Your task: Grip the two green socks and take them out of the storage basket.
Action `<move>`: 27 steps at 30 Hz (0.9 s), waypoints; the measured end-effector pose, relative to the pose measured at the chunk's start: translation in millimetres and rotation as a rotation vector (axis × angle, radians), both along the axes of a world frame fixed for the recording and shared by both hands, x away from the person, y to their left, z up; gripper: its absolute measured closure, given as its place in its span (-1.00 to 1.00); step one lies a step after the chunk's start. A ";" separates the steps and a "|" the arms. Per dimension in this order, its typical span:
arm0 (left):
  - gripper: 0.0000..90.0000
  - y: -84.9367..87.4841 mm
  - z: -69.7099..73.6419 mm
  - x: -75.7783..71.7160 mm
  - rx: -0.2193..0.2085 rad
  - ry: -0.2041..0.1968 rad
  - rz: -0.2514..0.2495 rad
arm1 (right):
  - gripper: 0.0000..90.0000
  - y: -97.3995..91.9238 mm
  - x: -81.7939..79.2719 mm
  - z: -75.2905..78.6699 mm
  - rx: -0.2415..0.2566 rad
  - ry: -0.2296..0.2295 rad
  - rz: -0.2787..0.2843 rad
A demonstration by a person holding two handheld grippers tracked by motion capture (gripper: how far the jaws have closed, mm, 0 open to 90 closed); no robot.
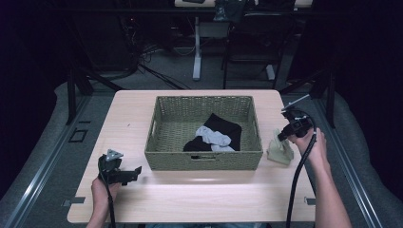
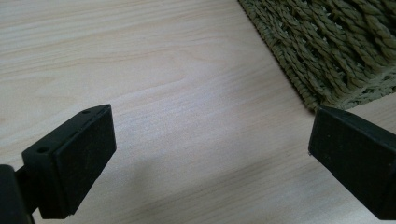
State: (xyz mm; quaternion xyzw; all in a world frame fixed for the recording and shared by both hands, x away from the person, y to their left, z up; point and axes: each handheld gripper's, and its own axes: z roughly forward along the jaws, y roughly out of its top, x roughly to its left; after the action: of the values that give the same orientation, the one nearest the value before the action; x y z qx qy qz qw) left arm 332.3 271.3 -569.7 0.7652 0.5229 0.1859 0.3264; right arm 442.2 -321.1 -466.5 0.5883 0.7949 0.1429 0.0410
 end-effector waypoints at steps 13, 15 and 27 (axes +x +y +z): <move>-0.98 0.1 0.0 0.0 0.002 0.000 -0.002 | 0.74 9.6 9.5 -51.5 0.069 0.013 -0.019; -0.98 -0.8 0.0 0.0 0.000 -0.002 -0.002 | 0.65 9.8 9.4 -54.5 0.072 0.003 -0.027; -0.98 -1.2 0.1 -0.1 -0.001 -0.001 -0.002 | -0.18 7.6 -21.6 -12.4 0.068 -0.126 -0.019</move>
State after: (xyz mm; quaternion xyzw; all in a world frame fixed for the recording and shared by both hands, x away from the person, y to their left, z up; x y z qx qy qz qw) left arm 332.2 270.2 -569.6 0.7654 0.5222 0.1859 0.3271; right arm 420.6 -313.6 -478.8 0.5865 0.7799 0.2062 0.0720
